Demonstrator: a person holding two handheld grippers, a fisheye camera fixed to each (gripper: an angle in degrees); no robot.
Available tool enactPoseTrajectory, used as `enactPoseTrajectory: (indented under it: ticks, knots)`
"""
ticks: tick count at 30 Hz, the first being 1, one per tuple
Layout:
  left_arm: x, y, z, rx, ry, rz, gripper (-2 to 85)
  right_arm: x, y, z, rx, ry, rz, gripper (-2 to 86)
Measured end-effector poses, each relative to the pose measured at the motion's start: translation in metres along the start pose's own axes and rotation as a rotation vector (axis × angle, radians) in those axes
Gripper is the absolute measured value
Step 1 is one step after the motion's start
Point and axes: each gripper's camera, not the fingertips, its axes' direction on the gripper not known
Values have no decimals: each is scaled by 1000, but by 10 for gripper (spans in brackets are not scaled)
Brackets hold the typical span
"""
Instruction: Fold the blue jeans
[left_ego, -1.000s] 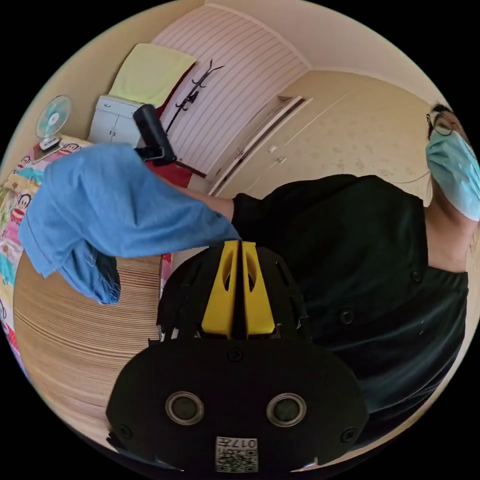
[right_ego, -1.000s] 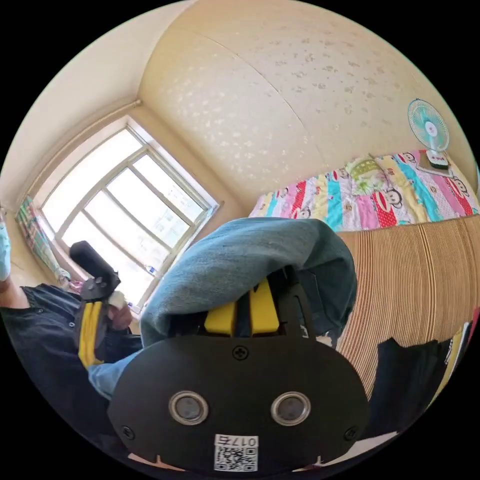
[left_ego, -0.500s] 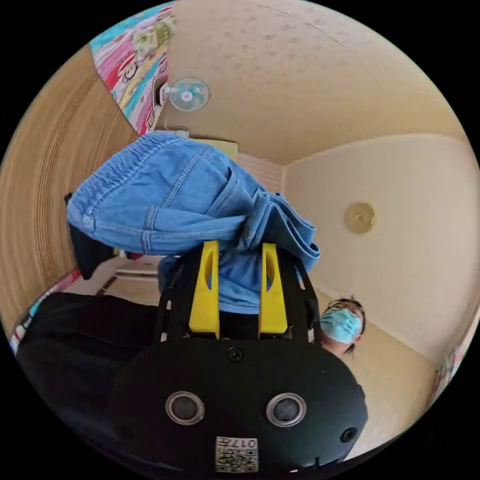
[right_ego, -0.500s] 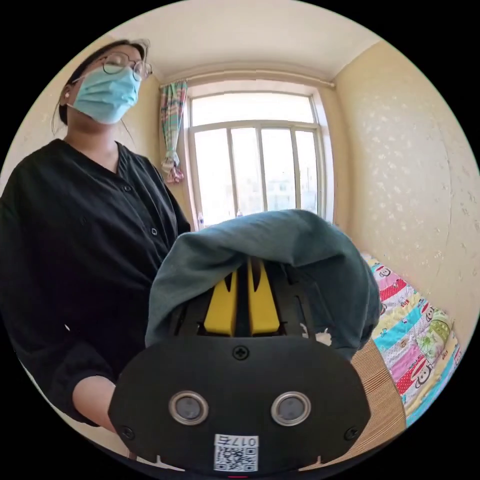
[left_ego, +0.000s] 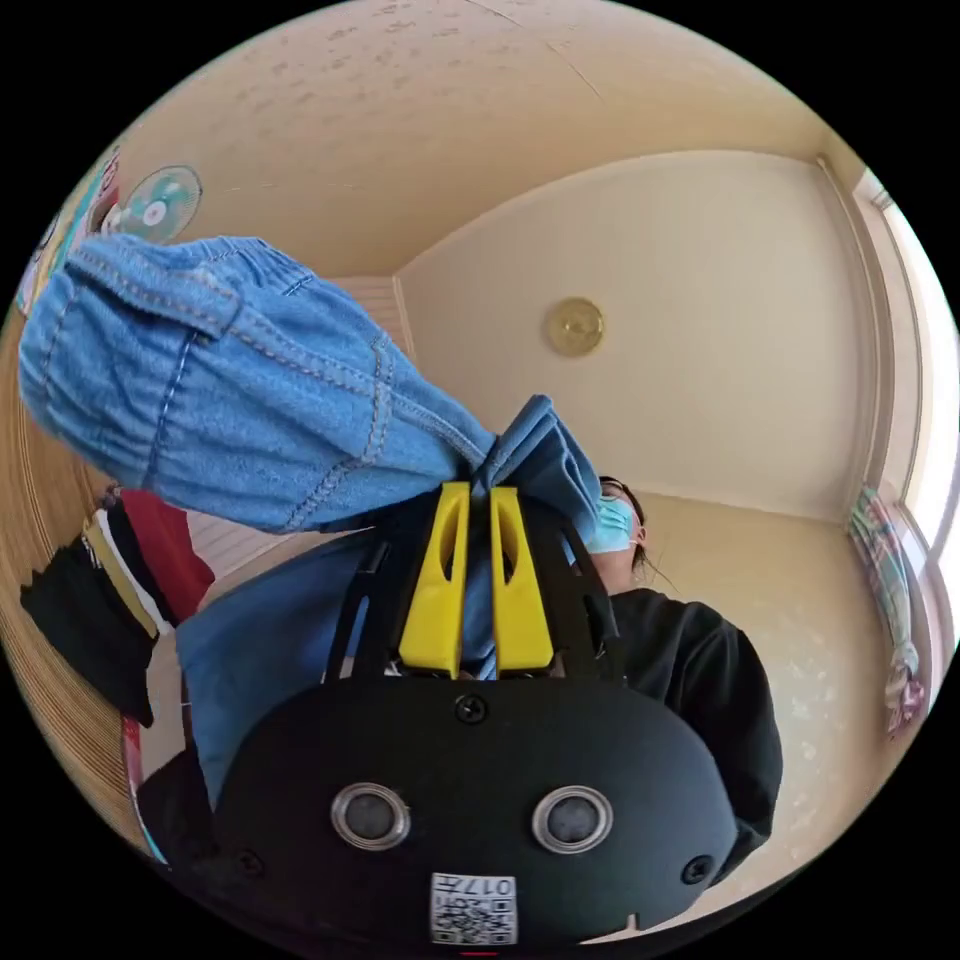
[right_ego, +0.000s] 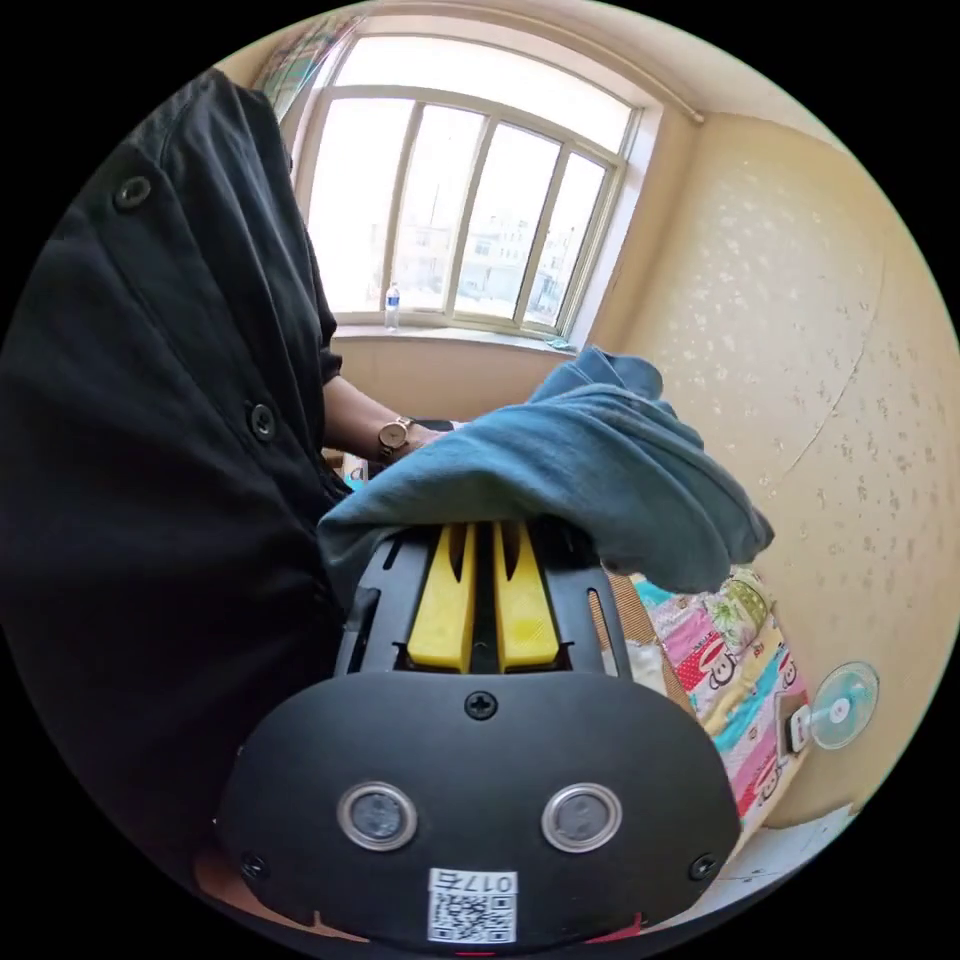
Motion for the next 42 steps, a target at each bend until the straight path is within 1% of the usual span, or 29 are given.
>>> enactPoseTrajectory:
  ticks: [2,5,7,9,11,13,15,16,17,18,19,22,24,25,26,27,28,29,30,31,32,33,34,35,36,38,39,40,42]
  knots:
    - [22,-6,10,-76,20,107,38,41,27,-27,127,-152,155,28]
    - [48,-5,25,-159,76,238,35,96,63,-54,249,-368,276,28]
    - [47,1,32,-181,121,256,35,122,80,-64,301,-461,308,26]
    - [34,8,43,-217,230,245,34,151,93,-65,319,-606,311,25]
    - [35,15,45,-180,311,324,32,192,111,-62,337,-800,336,29]
    - [38,18,48,-152,408,388,31,222,129,-64,376,-881,374,38]
    - [47,20,54,-136,505,469,30,251,151,-71,450,-911,436,57]
    - [49,20,56,-134,521,484,30,272,168,-74,530,-963,498,74]
    - [51,20,60,-133,544,507,29,293,182,-70,595,-1063,545,92]
    - [51,20,65,-136,560,519,30,304,187,-66,616,-1111,571,101]
    - [49,20,68,-139,565,521,30,322,193,-54,634,-1172,626,119]
    - [25,22,86,-143,552,470,31,356,187,-11,580,-1231,759,153]
    - [-11,26,103,-137,545,369,32,370,170,21,578,-1347,785,164]
    - [-19,27,107,-137,541,341,33,380,160,40,635,-1448,780,164]
    - [-34,29,116,-143,518,290,34,391,157,51,746,-1511,796,154]
    - [-43,32,121,-149,470,260,34,398,158,55,802,-1520,819,149]
    - [-46,33,121,-152,434,252,35,412,166,56,904,-1501,872,123]
    - [-51,37,119,-159,337,231,35,425,178,49,1009,-1432,904,95]
    - [-57,41,112,-164,200,187,35,430,183,42,1054,-1384,907,80]
    - [-60,44,107,-167,124,159,36,442,193,24,1120,-1267,899,60]
    - [-66,51,96,-175,-52,85,37,452,199,3,1164,-1159,862,50]
    - [-73,60,84,-182,-253,-12,38,457,201,-7,1190,-1113,839,48]
    - [-76,65,77,-183,-364,-67,40,463,205,-28,1247,-1031,786,44]
    - [-82,75,67,-190,-578,-168,43,466,204,-47,1272,-936,737,41]
    - [-86,85,61,-197,-766,-253,47,466,201,-56,1253,-878,724,40]
    - [-86,96,66,-194,-972,-296,57,459,187,-75,1175,-629,749,33]
    - [-86,101,76,-185,-1042,-292,69,456,183,-76,1163,-578,747,30]
    - [-87,102,83,-183,-1050,-282,76,451,175,-74,1144,-516,730,24]
    - [-94,100,125,-177,-979,-205,85,446,161,-62,1122,-481,691,14]
